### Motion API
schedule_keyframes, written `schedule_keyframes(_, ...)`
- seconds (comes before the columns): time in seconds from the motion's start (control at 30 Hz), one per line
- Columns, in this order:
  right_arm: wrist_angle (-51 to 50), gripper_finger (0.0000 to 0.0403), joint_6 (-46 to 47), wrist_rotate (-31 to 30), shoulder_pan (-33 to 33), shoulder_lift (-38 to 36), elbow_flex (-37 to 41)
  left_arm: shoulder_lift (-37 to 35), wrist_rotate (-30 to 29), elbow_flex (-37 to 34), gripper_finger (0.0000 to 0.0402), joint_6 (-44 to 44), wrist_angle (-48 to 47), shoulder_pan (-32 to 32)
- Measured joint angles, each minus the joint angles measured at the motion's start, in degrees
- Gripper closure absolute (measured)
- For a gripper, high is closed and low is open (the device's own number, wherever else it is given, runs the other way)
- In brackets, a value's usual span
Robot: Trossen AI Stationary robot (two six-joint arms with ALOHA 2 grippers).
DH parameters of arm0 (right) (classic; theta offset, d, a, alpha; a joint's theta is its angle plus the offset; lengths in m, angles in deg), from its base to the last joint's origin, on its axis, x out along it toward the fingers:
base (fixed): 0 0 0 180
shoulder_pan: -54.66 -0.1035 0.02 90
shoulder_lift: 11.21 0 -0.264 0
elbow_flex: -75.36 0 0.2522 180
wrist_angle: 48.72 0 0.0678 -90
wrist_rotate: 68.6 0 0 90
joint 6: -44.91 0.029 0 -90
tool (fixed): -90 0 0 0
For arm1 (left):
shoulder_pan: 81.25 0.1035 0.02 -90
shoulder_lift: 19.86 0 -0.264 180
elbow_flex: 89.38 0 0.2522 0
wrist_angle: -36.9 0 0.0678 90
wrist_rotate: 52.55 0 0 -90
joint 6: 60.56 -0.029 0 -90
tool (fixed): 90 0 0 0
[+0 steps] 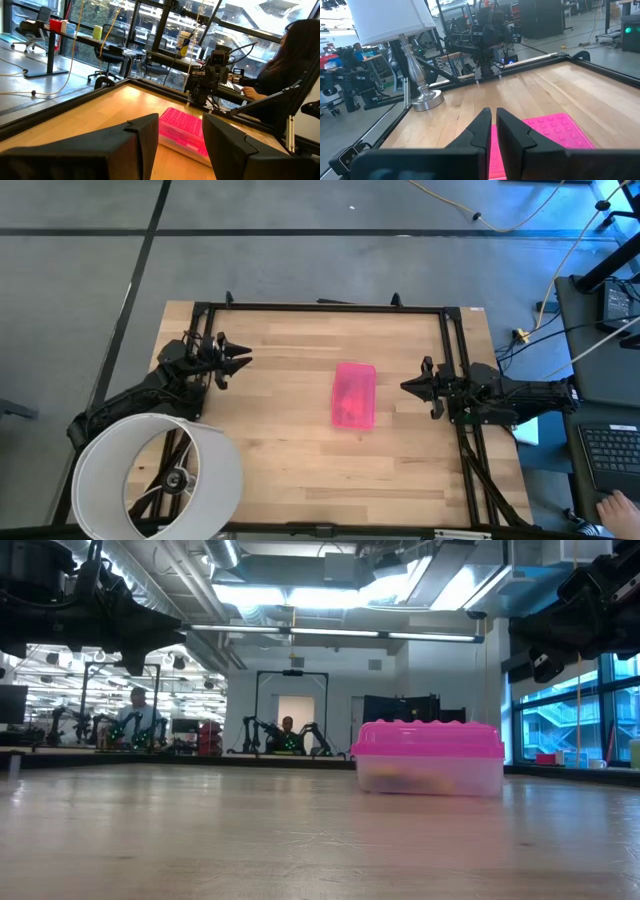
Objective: Pick & place school supplies into a supply box
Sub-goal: Return To Home Position
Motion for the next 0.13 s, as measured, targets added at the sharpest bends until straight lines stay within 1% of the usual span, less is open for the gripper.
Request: schedule_keyframes(0.13, 0.01, 0.0369, 0.08, 0.01, -0.01, -0.01, 0.00, 0.01, 0.00, 0.00, 0.0258, 0.00, 0.01, 0.00)
